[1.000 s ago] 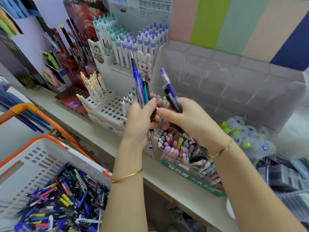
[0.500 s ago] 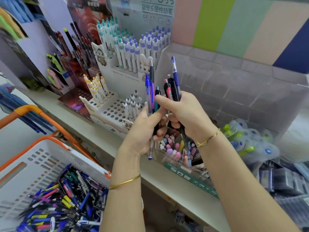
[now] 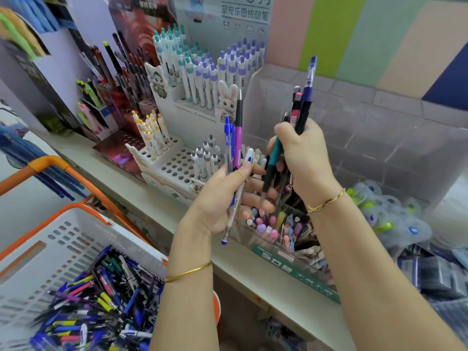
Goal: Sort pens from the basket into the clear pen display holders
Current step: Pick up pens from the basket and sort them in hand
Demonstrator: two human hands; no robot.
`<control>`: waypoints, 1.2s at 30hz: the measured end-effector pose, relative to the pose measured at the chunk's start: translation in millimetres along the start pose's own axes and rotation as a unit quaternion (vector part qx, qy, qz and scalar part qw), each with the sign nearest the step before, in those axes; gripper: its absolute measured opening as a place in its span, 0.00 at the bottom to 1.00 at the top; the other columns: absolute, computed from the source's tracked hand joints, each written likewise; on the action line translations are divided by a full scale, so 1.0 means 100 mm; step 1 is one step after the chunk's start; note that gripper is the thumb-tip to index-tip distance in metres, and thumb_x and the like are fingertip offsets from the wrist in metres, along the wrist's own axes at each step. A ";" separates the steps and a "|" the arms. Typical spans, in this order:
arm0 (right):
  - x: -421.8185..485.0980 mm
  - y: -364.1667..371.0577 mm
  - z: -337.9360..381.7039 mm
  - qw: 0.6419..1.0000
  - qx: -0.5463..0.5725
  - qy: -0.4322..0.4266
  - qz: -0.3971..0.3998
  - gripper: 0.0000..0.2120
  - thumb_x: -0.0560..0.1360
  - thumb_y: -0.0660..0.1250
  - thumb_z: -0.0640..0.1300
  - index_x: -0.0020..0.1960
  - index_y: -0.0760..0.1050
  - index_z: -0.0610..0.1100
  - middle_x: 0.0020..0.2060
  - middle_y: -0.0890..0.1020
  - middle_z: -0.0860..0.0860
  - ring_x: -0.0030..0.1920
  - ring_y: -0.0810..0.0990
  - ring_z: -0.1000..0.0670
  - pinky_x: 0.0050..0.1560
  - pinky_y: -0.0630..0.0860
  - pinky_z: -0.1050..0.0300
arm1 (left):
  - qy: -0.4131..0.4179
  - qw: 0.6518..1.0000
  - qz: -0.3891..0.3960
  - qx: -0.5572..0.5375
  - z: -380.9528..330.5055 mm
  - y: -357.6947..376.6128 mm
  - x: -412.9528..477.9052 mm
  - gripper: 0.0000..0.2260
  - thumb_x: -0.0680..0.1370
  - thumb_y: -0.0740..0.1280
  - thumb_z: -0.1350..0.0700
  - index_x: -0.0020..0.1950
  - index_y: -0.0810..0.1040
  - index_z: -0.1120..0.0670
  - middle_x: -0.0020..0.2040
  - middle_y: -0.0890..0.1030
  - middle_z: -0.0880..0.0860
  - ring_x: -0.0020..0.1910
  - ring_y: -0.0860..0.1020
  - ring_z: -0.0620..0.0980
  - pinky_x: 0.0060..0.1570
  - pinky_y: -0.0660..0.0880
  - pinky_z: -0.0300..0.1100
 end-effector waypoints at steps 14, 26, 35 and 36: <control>-0.25 0.17 -0.14 0.978 0.001 0.103 0.181 0.11 0.75 0.70 0.42 0.37 0.71 0.42 0.19 0.72 0.53 0.18 0.67 0.55 0.20 0.66 0.64 | 0.024 0.999 -0.009 0.038 -0.05 -0.01 0.00 0.15 0.83 0.55 0.51 0.47 0.73 0.60 0.30 0.77 0.53 0.21 0.64 0.42 0.20 0.53 0.34; 0.03 0.07 0.10 0.997 0.050 0.022 0.062 0.06 0.73 0.69 0.35 0.40 0.72 0.39 0.27 0.75 0.46 0.24 0.74 0.54 0.28 0.74 0.61 | -0.017 0.990 -0.015 0.137 0.03 -0.12 -0.06 0.13 0.83 0.58 0.54 0.53 0.80 0.56 0.46 0.84 0.54 0.47 0.82 0.52 0.46 0.76 0.47; 0.02 0.19 0.00 0.967 0.201 0.118 0.105 0.07 0.71 0.71 0.33 0.48 0.77 0.36 0.26 0.77 0.47 0.21 0.71 0.53 0.21 0.68 0.65 | -0.049 0.993 0.047 0.100 0.08 -0.06 -0.06 0.15 0.75 0.62 0.48 0.52 0.78 0.58 0.37 0.81 0.55 0.23 0.69 0.44 0.20 0.64 0.34; 0.02 0.17 0.03 0.968 0.210 0.102 0.092 0.07 0.71 0.71 0.32 0.47 0.77 0.36 0.27 0.78 0.46 0.21 0.71 0.52 0.22 0.68 0.64 | -0.057 0.996 0.046 0.050 0.09 -0.07 -0.05 0.16 0.75 0.63 0.48 0.54 0.77 0.59 0.35 0.79 0.55 0.21 0.65 0.42 0.18 0.60 0.32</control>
Point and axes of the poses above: each hand's wrist, its own x-axis towards the middle knuckle, its own y-axis out of the palm, z = x × y, the point moved 6 cm from there along x, towards the middle knuckle
